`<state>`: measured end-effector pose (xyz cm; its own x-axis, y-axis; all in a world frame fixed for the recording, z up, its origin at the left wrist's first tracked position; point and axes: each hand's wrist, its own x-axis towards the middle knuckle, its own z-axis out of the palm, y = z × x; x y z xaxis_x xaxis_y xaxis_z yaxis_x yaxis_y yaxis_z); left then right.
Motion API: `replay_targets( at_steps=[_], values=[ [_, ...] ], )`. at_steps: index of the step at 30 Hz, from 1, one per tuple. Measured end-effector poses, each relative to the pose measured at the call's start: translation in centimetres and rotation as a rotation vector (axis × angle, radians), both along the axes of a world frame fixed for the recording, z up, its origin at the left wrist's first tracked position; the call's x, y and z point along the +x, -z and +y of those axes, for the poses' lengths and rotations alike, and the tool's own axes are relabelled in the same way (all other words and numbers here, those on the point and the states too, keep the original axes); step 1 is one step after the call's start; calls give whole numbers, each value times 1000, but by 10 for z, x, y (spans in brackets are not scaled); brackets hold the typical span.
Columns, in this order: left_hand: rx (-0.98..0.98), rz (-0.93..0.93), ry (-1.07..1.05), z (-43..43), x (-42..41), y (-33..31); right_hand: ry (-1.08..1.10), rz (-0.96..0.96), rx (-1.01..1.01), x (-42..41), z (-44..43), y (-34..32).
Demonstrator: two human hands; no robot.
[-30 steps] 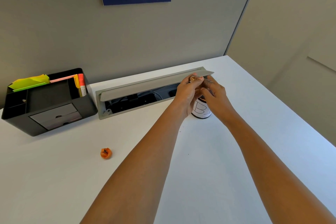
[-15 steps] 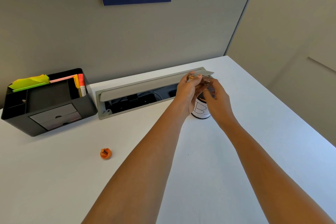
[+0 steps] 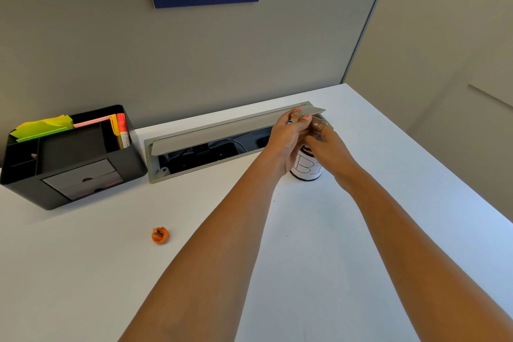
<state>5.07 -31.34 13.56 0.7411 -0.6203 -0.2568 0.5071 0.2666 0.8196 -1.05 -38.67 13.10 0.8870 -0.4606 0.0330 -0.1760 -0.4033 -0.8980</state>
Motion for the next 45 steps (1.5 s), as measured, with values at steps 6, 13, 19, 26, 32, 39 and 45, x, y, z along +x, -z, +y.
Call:
replay_targets(
  at_steps=[6, 13, 19, 26, 32, 39, 45],
  values=[
    [16, 29, -81, -9, 2, 1, 50, 19, 45, -2, -8, 4],
    [88, 15, -141, -18, 10, 5, 102, -20, 138, -3, -20, 7],
    [86, 107, -175, -21, 14, 6, 265, -86, 147, -1, -34, 5],
    [262, -106, -151, -22, 11, 11, 165, -84, -204, 8, -41, -10],
    [465, -455, -187, -24, -2, 4, 23, 3, -377, 25, -39, -20],
    [434, -547, -140, -25, -4, 1, 123, -69, -386, 29, -48, -16],
    [580, -706, -51, -9, -1, 21, 302, -195, -169, 12, -51, 0]
  ],
)
